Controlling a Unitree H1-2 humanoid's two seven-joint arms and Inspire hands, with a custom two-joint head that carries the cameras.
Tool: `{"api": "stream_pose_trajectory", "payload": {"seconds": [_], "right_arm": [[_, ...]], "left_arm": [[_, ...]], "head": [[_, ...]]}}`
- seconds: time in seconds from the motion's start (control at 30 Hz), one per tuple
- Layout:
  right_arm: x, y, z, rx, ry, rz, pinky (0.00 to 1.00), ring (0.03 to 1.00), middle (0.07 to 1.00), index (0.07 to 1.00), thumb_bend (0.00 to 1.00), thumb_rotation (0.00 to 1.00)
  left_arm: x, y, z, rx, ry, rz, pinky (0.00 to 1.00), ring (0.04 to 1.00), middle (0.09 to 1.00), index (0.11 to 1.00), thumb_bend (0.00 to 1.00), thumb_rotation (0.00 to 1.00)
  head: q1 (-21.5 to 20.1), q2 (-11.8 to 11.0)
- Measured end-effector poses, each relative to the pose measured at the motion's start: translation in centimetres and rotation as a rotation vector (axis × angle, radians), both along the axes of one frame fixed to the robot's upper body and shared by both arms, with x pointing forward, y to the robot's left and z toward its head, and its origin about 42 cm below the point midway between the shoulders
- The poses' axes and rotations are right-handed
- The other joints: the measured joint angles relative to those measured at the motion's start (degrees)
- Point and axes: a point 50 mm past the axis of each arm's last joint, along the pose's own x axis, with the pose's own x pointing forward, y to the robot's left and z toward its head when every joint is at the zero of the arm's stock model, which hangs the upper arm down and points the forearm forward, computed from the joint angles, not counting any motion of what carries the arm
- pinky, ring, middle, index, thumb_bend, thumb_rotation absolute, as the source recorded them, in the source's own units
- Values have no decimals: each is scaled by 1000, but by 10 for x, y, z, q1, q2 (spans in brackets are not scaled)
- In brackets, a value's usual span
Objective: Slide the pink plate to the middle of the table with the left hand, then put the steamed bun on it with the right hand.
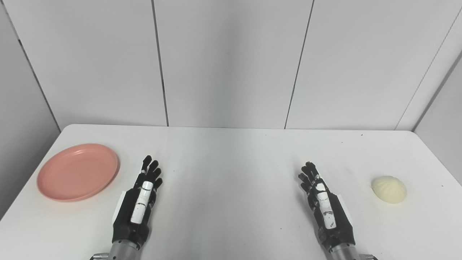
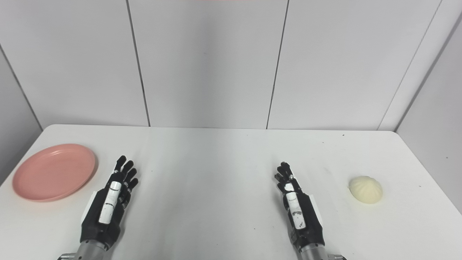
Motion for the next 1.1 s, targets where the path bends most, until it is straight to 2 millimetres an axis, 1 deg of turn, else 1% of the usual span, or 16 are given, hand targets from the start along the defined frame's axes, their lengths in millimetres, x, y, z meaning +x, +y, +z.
{"api": "stream_pose_trajectory", "payload": {"seconds": [0.3,0.43,0.87,0.97,1.0,1.03,1.07,1.1], "right_arm": [[0,0,0,4,3,1,982,942,946,940,887,929],[0,0,0,4,3,2,978,940,947,942,885,939],[-1,0,0,5,4,5,977,935,943,933,896,927],[-1,0,0,6,4,5,972,931,938,928,900,919],[-1,0,0,6,4,4,974,932,937,928,888,927],[-1,0,0,7,4,4,975,932,937,929,882,931],[-1,0,0,8,5,5,985,938,942,935,871,937],[-1,-1,0,8,5,8,990,940,945,938,864,940]], "left_arm": [[0,0,-1,3,11,-1,1000,1000,1000,1000,691,803],[0,0,-2,4,23,-2,1000,1000,1000,1000,674,799],[0,0,-2,4,31,-3,1000,1000,1000,1000,686,786],[0,0,-2,4,31,-4,1000,1000,1000,1000,702,784],[0,0,-2,4,31,-4,1000,1000,1000,1000,709,790],[0,-1,-2,5,31,-6,1000,1000,1000,1000,713,793],[0,-2,-2,6,31,-7,1000,1000,1000,1000,696,805],[0,-3,-2,10,32,-8,1000,1000,1000,1000,682,811]], "head": [[3,0],[0,0],[3,0],[10,-2],[12,-3],[24,-7],[27,-9],[40,-15]]}}
